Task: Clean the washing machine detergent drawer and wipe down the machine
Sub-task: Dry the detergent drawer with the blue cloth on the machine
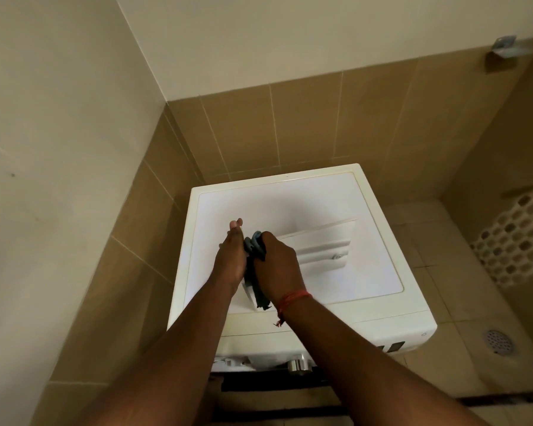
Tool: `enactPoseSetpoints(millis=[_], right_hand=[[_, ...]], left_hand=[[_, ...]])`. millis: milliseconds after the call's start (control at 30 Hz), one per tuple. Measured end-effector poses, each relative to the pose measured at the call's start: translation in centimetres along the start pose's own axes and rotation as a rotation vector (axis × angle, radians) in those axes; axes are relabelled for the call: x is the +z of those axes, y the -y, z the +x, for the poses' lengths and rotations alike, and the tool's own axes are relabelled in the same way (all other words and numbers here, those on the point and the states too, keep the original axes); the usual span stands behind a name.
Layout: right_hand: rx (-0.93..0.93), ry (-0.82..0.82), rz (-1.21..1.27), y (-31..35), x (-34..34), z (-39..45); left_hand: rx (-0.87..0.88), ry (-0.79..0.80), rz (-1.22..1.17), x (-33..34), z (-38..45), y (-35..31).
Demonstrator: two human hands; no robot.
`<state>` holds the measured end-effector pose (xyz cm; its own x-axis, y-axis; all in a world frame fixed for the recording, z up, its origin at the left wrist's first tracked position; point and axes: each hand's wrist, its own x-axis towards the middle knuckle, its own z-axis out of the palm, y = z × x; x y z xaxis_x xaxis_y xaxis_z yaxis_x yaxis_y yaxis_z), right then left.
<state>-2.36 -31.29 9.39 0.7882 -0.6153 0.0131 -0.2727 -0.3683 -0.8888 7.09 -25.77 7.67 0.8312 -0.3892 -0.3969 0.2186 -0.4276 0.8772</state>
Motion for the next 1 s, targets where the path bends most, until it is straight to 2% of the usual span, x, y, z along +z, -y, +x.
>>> enactPoseSetpoints(millis=[100, 167, 300, 400, 467, 600, 633, 733, 767, 867, 1000], right_hand=[[-0.032, 0.180, -0.142, -0.3, -1.6, 0.8], [-0.025, 0.219, -0.189, -0.2, -2.7, 2.1], [0.035, 0.001, 0.016, 0.7, -1.4, 1.9], [0.016, -0.050, 0.032, 0.5, 0.2, 0.1], [-0.035, 0.024, -0.049, 0.1, -0.3, -0.5], [-0.067, 0.284, -0.296, -0.5, -3.4, 0.8], [-0.058, 0.262, -0.303, -0.6, -4.0, 1.3], [-0.037, -0.031, -0.127, 0.1, -4.0, 1.8], [-0.043, -0.069, -0.096, 0.4, -3.3, 1.6], [-0.089, 0.037, -0.136, 0.4, -0.5, -0.3], [-0.077, 0.079, -0.078, 0.0, -1.5, -1.8]], left_hand=[[0.005, -0.002, 0.008, 0.0, 0.2, 0.1], [0.016, 0.003, 0.000, 0.4, 0.0, -0.1], [0.026, 0.016, -0.013, 0.8, 0.0, -0.2], [0.024, 0.022, -0.005, 0.5, 0.0, -0.3], [0.025, 0.022, 0.006, 0.5, 0.0, -0.3], [0.015, -0.021, 0.046, 0.8, -0.1, -0.3], [0.005, -0.030, 0.038, 0.9, -0.1, -0.3], [-0.005, -0.040, 0.014, 1.1, -0.1, -0.5], [-0.008, -0.037, 0.000, 1.0, -0.1, -0.5], [-0.037, -0.006, -0.119, 0.9, -0.3, -0.5], [0.015, -0.047, 0.010, 0.8, -0.6, -0.6]])
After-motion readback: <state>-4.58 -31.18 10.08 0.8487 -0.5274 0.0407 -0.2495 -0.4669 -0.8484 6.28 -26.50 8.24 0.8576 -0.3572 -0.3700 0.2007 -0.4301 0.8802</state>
